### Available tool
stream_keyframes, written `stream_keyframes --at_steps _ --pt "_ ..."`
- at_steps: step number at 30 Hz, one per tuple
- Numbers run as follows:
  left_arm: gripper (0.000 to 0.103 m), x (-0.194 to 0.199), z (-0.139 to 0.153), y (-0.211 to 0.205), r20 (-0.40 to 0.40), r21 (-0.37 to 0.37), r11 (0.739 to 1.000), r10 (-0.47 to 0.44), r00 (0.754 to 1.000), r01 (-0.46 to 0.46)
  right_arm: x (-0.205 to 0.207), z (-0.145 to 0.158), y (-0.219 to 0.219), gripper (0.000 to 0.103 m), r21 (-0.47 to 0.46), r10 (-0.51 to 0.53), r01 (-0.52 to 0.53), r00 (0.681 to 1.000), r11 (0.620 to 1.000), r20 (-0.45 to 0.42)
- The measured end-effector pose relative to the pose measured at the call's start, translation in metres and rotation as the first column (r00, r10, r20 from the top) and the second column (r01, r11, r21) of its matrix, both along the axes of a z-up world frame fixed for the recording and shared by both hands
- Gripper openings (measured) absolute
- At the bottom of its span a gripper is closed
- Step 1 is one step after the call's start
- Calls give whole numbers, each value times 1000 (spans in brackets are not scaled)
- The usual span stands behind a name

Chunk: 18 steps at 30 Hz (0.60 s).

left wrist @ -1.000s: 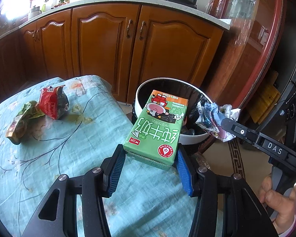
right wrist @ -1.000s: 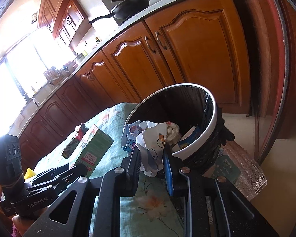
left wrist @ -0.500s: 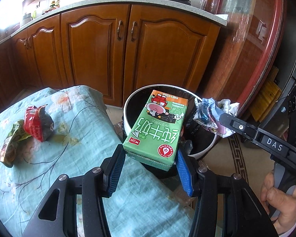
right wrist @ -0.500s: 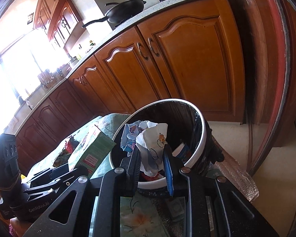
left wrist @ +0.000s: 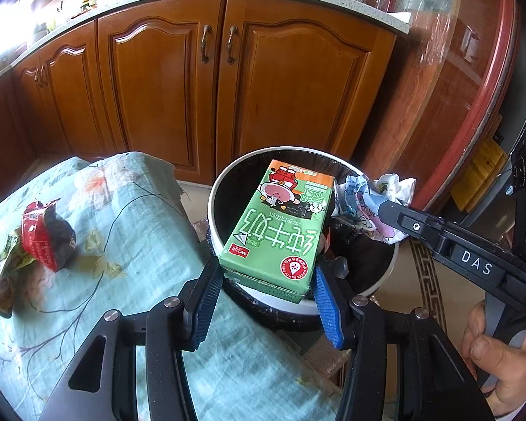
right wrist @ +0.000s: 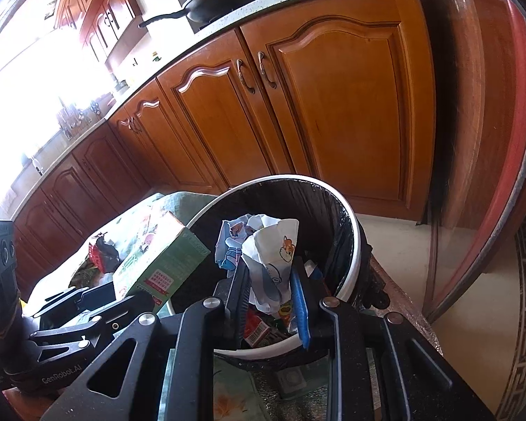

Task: Collect trash
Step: 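Carry carton and foil wrapper over the bin and open both tools to drop them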

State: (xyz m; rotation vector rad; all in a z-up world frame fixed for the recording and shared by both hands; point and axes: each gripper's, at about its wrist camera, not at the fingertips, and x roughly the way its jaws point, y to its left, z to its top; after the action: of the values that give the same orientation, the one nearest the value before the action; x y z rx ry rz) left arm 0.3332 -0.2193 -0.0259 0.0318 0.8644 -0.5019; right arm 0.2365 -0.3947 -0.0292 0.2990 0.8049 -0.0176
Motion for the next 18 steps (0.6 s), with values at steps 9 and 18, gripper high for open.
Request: stream_keyframes --at_steps 9,18 --pt "50 11 -2 -11 -1 7 1000 -5 1000 5 16 -5 -3 25 -36 10 -11 999 999 -34" --pt "55 17 -11 -12 -48 -4 1000 2 999 -2 20 -6 -8 58 -30 -12 11 999 999 -43"
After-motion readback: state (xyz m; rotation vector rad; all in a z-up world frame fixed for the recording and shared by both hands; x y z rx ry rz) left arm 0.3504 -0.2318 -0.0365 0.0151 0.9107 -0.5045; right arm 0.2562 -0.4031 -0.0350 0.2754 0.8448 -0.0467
